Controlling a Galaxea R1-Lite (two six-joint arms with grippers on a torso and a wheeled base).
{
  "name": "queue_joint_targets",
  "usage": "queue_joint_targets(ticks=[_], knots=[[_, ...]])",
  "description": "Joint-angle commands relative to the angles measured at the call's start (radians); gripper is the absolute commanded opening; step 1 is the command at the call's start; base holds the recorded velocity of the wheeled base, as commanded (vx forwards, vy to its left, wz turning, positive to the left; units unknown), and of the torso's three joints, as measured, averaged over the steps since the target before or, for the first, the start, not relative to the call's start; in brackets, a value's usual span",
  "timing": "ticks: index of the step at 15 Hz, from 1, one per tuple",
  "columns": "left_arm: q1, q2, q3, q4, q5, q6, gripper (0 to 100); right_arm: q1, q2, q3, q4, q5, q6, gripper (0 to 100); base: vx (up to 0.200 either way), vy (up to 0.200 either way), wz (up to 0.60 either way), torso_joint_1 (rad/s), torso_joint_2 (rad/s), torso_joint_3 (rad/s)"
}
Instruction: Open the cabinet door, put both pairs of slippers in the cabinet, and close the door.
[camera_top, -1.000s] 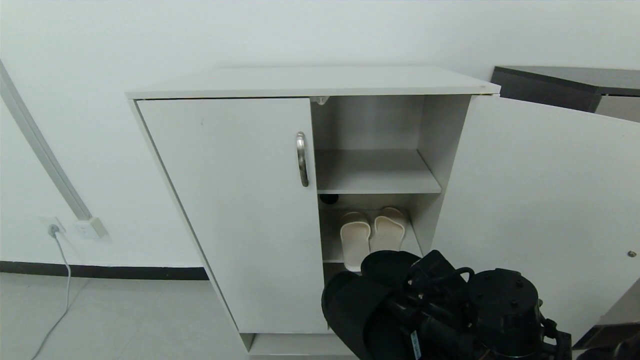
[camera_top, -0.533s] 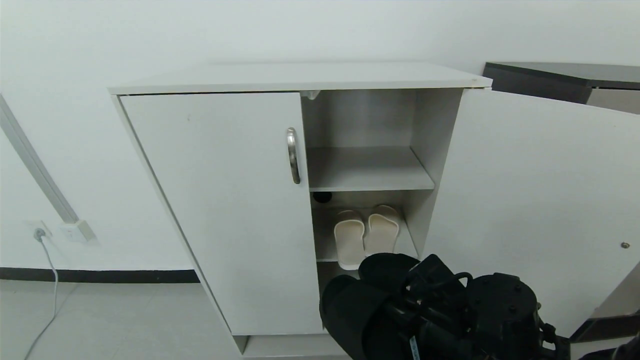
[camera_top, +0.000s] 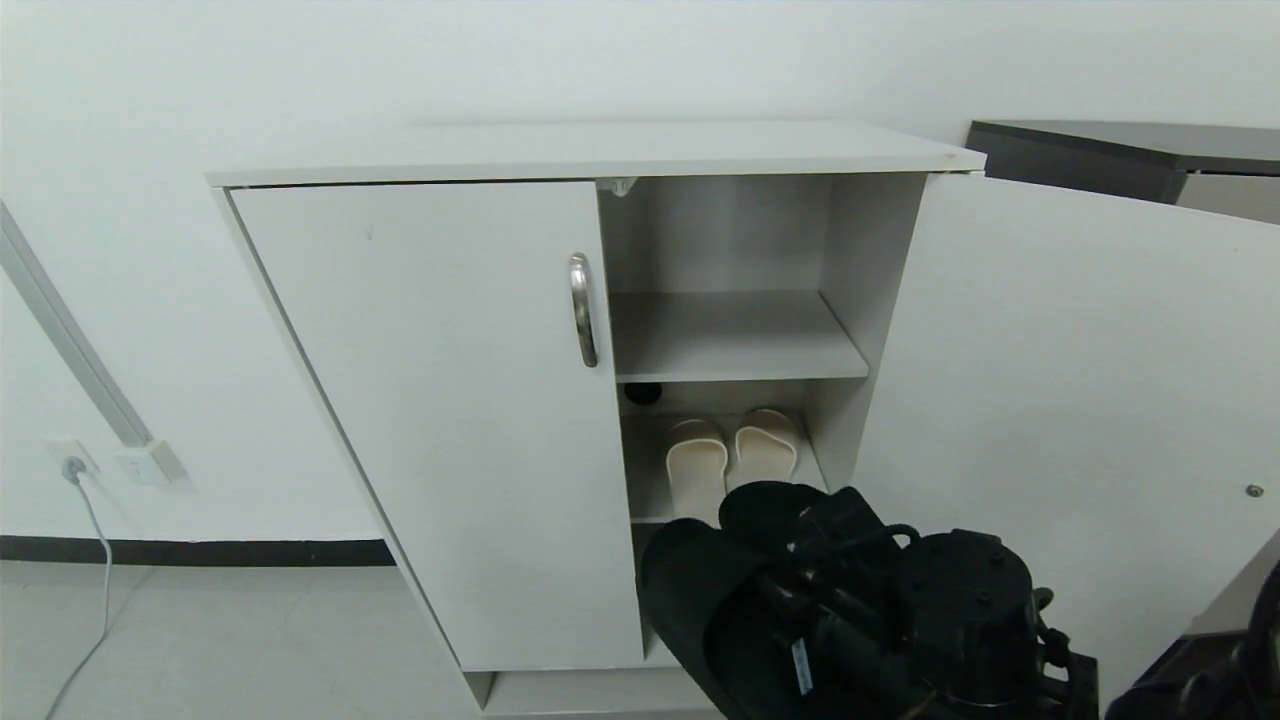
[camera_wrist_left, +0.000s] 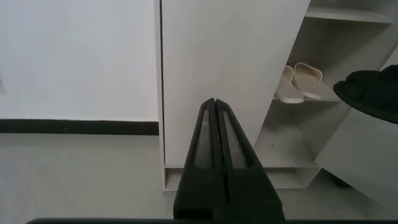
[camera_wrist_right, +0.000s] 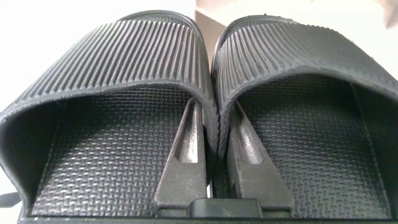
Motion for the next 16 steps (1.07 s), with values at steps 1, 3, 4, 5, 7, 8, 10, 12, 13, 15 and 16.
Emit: queue_joint_targets(ticks=[1,3,4,5,7,8,10,12,13,15,16], knots=[[0.0,0.0,0.0,0.0,0.0,-0.001,0,0.025,0.104,-0.214,0.095,-0.169,0.042,0,0.0,0.0,0.0,0.0,0.0,0.0],[0.0,0.0,0.0,0.0,0.0,0.0,0,0.043,0.161,-0.352,0.179,-0.304,0.059,0,0.0,0.0,0.0,0.0,0.0,0.0],[0.0,0.0,0.0,0.0,0.0,-0.001,0,0.054,0.168,-0.4,0.225,-0.345,0.061,0,0.0,0.0,0.0,0.0,0.0,0.0],[0.0,0.0,0.0,0.0,0.0,-0.001,0,0.058,0.164,-0.432,0.29,-0.363,0.061,0,0.0,0.0,0.0,0.0,0.0,0.0],[0.0,0.0,0.0,0.0,0.0,-0.001,0,0.058,0.135,-0.527,0.431,-0.367,0.108,0,0.0,0.0,0.0,0.0,0.0,0.0],[0.0,0.0,0.0,0.0,0.0,-0.001,0,0.058,0.116,-0.587,0.527,-0.373,0.145,0,0.0,0.0,0.0,0.0,0.0,0.0],[0.0,0.0,0.0,0.0,0.0,-0.001,0,0.058,0.085,-0.694,0.711,-0.38,0.21,0,0.0,0.0,0.0,0.0,0.0,0.0],[0.0,0.0,0.0,0.0,0.0,-0.001,0,0.055,0.067,-0.771,0.77,-0.454,0.208,0,0.0,0.0,0.0,0.0,0.0,0.0],[0.0,0.0,0.0,0.0,0.0,-0.001,0,0.055,0.053,-0.791,0.777,-0.468,0.187,0,0.0,0.0,0.0,0.0,0.0,0.0],[0.0,0.0,0.0,0.0,0.0,-0.001,0,0.034,0.052,-0.821,0.773,-0.469,0.144,0,0.0,0.0,0.0,0.0,0.0,0.0],[0.0,0.0,0.0,0.0,0.0,-0.001,0,0.023,0.059,-0.834,0.771,-0.471,0.138,0,0.0,0.0,0.0,0.0,0.0,0.0]])
